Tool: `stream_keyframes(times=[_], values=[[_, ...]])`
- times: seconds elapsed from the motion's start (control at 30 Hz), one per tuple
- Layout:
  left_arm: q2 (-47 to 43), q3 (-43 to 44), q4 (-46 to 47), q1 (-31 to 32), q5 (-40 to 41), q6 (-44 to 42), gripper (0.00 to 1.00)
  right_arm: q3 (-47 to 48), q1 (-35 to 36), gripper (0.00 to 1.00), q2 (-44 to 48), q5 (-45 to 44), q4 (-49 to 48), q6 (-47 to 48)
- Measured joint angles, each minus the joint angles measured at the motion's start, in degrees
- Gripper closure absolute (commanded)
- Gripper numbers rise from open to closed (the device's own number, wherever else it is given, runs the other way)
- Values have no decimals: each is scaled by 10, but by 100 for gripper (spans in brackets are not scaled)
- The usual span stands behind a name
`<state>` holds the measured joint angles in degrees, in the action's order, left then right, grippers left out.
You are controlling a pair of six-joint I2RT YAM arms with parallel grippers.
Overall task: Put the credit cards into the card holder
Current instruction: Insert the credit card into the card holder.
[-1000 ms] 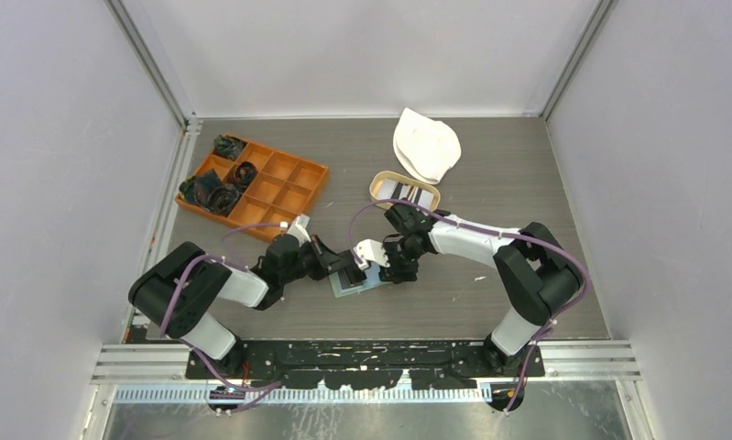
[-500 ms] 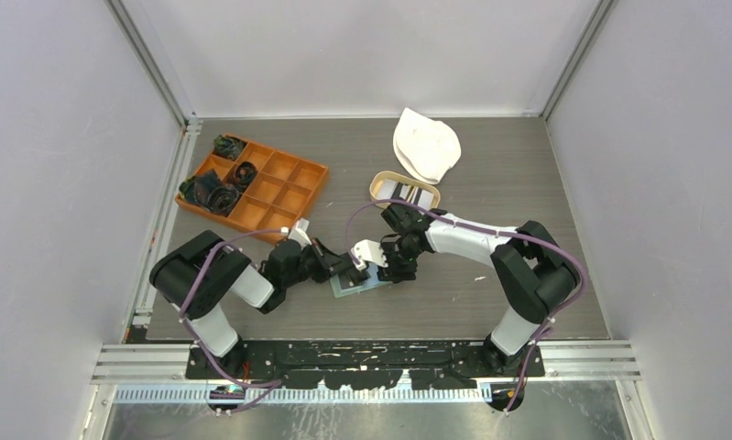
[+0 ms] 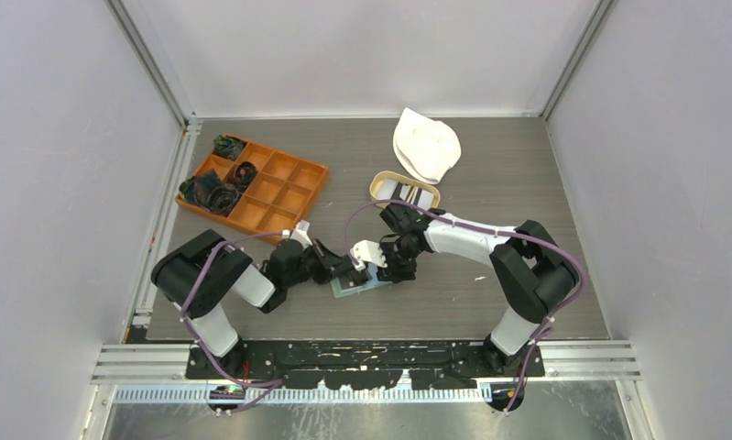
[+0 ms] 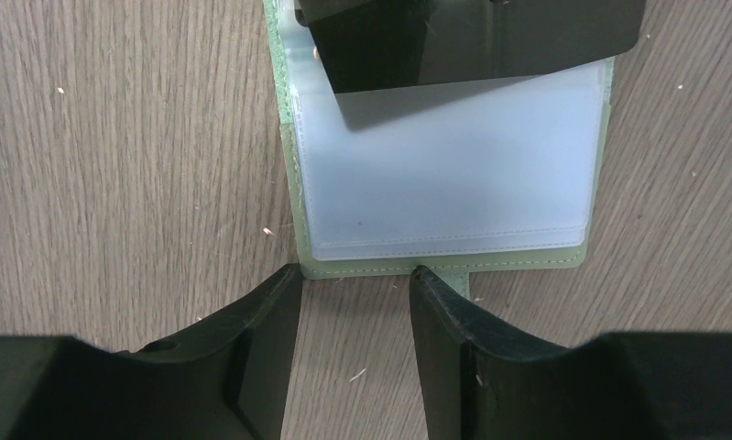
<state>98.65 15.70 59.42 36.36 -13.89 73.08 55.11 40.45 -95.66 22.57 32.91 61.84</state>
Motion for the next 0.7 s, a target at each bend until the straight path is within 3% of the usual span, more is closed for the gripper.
stream_keyframes(times=[0.37,0.7], values=[[-30,30,-101,0,-22,5,100,2,3,48,0,-5,2,0],[-20,33,-100,0,-38,25,100,6,10,48,-3,-15,7,0]])
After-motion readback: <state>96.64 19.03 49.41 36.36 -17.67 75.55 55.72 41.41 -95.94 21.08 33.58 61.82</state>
